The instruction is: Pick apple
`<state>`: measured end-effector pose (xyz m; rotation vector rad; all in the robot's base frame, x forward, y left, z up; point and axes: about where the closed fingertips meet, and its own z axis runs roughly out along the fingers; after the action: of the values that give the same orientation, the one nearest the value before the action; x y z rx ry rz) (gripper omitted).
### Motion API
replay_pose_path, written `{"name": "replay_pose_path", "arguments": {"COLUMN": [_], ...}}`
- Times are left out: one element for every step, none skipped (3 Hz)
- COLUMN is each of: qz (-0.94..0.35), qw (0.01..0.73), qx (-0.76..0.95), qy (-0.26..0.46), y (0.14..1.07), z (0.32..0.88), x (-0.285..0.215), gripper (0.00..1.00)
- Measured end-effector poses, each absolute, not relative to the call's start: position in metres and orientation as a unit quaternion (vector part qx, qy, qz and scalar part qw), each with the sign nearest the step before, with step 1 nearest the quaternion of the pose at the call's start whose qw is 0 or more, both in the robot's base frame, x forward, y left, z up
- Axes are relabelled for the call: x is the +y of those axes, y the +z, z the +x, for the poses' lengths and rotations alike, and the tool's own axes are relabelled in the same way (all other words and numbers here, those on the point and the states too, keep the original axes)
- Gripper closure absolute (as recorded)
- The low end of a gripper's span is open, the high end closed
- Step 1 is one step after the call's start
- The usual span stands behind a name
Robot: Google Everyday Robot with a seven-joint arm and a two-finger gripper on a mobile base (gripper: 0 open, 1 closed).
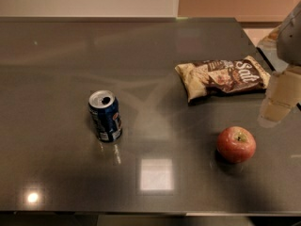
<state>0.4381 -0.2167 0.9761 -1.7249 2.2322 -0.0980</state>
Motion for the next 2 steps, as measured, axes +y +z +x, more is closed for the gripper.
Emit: {"name": "replay_pose_path", "arguments": {"qz": [-0.603,-0.603], "qw": [0.159,0.159], "qx": [0.781,0.781], "qy": [-0.034,-0.034], "y": [0.9761,0.9761], "z": [0.4381,0.4381], "x": [-0.2167,-0.2167], "gripper": [0.00,0.00]}}
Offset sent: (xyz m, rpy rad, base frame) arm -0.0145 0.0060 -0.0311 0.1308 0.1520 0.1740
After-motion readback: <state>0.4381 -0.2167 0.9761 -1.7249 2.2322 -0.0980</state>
